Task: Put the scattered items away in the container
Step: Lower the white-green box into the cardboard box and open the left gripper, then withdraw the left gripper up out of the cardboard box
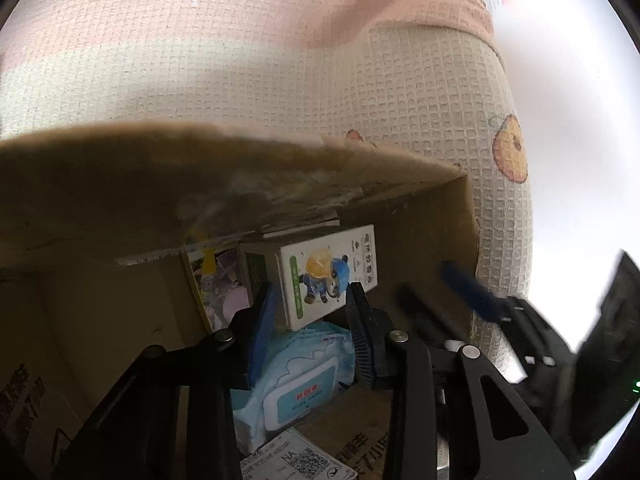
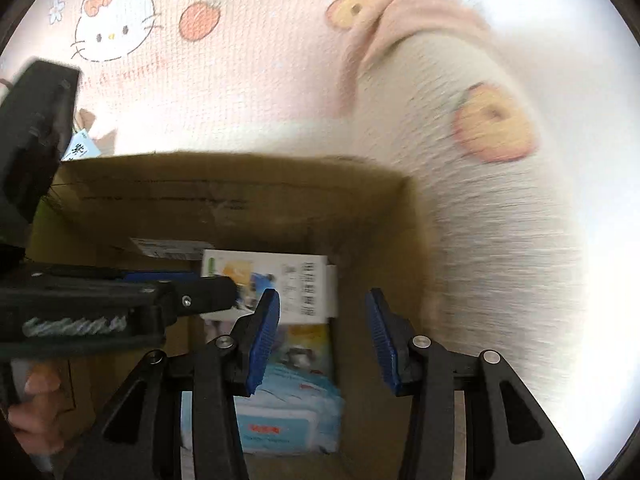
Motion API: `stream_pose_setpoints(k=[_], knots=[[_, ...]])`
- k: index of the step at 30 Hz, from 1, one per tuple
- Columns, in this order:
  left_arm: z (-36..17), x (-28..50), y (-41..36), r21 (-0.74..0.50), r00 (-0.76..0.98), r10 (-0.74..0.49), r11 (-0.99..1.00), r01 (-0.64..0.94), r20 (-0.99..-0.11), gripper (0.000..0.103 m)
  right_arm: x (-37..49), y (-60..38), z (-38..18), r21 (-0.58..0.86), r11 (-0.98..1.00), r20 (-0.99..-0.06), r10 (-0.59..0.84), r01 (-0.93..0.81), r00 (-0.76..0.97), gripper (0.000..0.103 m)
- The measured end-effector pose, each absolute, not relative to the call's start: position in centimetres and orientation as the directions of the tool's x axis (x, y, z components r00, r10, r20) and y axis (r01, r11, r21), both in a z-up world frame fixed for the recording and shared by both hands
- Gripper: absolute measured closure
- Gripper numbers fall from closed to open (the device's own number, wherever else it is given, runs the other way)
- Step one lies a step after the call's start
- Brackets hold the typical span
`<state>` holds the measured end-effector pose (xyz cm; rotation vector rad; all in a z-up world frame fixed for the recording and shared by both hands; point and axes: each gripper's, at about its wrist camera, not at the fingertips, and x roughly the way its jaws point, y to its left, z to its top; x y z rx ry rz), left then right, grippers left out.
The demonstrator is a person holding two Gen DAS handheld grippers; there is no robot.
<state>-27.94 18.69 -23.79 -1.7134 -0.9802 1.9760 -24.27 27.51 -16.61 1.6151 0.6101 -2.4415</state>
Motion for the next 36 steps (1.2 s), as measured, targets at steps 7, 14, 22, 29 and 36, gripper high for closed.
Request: stream_pose_setpoints(k=[7,14,22,29,36], knots=[[-23.8,-28.2,18.9,-0.669,-0.213,0.634,-0.716,0.201,-0.743,0.064,-20.5,30.2,-11.2,-0.174,-0.953,-0.884,0.04,0.248,-0.465,0.06],[-23.7,-28.6,19.6,-0.675,-0.222,0.638,-0.707,0.211,-0.737,0.064,-19.0,32.7,-11.2,-0.039,-0.981,-0.891,-0.051,0.189,-0.452,0.06],[-23.5,-28.5,19.6,-0.683,-0.228,0.644,-0.693,0.231,-0.73,0.063,-18.1,32.8,-12.5,-0.031,-0.982,-0.912,-0.049,0.189,-0.407,0.06],[-20.4,-26.8,18.3,-0.616,-0.249,0.569,-0.764,0.193,-0.784,0.057,-16.9,31.5,-12.3,-0.025,-0.982,-0.887,-0.065,0.19,-0.457,0.06],[-14.8,-22.7,18.5,-0.538,-0.317,0.506,-0.843,0.016,-0.802,0.048,-14.9,29.9,-11.8,-0.014,-0.986,-0.875,-0.069,0.167,-0.48,0.056]])
